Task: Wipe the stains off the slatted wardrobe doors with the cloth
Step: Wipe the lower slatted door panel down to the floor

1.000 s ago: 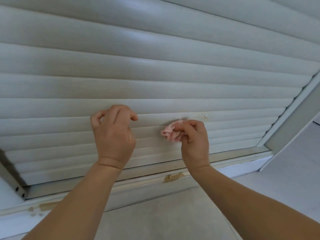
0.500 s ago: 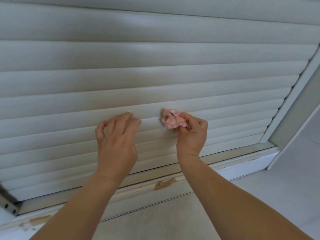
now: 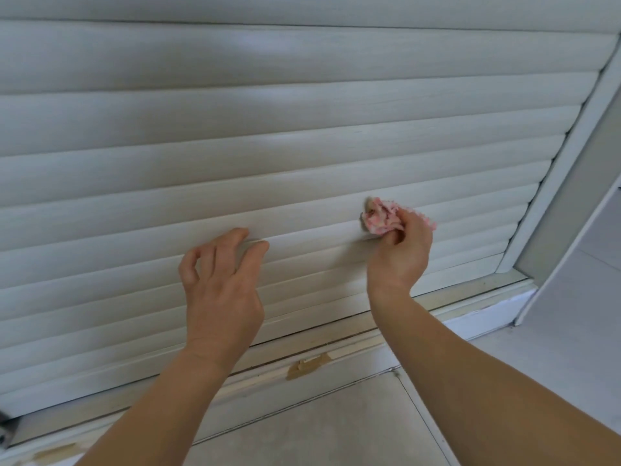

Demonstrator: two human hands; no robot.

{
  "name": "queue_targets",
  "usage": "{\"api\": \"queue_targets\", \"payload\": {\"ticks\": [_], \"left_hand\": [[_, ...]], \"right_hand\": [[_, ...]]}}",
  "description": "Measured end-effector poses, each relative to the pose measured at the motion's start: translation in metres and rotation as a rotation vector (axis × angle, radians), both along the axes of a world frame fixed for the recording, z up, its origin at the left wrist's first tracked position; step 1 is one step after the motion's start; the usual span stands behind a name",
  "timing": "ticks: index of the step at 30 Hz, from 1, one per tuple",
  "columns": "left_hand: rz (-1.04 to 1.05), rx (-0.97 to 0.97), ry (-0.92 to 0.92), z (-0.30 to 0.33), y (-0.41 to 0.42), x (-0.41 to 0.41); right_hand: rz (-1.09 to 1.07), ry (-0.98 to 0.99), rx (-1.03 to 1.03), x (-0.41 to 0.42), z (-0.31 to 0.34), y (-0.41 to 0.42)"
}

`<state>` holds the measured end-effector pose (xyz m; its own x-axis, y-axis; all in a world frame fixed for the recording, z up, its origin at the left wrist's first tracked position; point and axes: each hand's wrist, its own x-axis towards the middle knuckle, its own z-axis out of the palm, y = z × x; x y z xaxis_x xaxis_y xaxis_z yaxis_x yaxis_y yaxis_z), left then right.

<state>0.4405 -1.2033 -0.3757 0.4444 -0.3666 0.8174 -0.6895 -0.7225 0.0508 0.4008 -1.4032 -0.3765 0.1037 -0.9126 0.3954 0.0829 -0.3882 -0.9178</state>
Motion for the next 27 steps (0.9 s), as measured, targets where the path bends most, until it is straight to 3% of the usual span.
{"api": "queue_targets", "payload": {"ticks": [9, 14, 17, 23, 27], "left_hand": [[-0.016, -0.046, 0.005, -0.002, -0.01, 0.002], [-0.033, -0.039, -0.019, -0.002, -0.008, 0.003], [-0.03, -0.001, -0.024, 0.0, -0.005, 0.003], [-0.03, 0.036, 0.03, 0.003, -0.001, 0.001], [-0.045, 0.036, 0.026, 0.008, -0.012, -0.004]], "right_hand": [[0.229, 0.455, -0.77, 0.009, -0.05, 0.083], [0.181, 0.646, -0.927, 0.002, -0.053, 0.069], [0.144, 0.719, -0.803, -0.001, -0.049, 0.057], [0.274, 0.723, -0.295, -0.004, -0.034, 0.053], [0.287, 0.67, -0.413, -0.006, -0.029, 0.066]]}}
